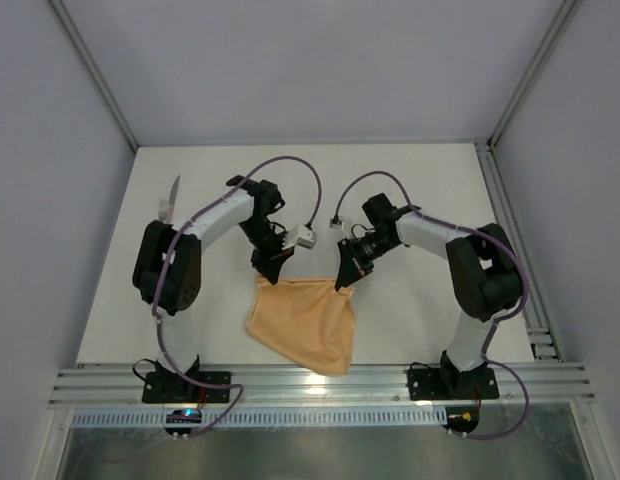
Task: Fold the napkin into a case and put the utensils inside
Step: Turn over the upper triangle folded napkin at the center of the board.
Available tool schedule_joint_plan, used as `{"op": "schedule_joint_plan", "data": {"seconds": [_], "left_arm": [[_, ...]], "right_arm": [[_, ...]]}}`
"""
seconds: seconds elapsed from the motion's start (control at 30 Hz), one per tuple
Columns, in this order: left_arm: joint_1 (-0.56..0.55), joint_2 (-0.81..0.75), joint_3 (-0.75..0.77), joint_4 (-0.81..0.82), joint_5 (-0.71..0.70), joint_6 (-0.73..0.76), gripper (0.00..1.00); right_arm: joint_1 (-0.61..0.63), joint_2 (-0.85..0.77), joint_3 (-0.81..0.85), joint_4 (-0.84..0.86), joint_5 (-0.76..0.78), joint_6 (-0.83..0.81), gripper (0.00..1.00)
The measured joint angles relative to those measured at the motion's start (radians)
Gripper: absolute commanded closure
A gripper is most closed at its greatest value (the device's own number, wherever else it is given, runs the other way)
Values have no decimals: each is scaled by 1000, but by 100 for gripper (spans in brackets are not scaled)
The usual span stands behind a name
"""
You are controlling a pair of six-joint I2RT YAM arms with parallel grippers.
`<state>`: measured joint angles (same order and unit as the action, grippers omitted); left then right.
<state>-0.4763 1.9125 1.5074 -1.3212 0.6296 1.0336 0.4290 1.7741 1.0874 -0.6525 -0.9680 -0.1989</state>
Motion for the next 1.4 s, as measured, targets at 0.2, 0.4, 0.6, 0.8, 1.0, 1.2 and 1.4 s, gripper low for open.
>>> {"op": "schedule_joint_plan", "data": {"seconds": [0.2,0.4,0.6,0.8,1.0,1.2,1.4], "left_arm": [[43,84,18,-3,0,-91,100],[77,163,66,9,-5,-181,100],[85,209,79,36,-4,-225,100],[114,231,82,75,0,-286,100],[133,235,82,95,0,-303,100],[132,235,82,99,0,-303,100],[132,235,82,114,0,-322,99]], "right_arm": [[-41,134,113,-12,36,-6,72],[-82,212,214,-26,111,-10,57],[-106,207,204,19,164,31,55],[-109,118,53,132,259,119,52],[-69,35,-56,207,323,190,51],[-37,33,-79,318,328,272,51],[-29,33,-80,381,383,330,65]]}}
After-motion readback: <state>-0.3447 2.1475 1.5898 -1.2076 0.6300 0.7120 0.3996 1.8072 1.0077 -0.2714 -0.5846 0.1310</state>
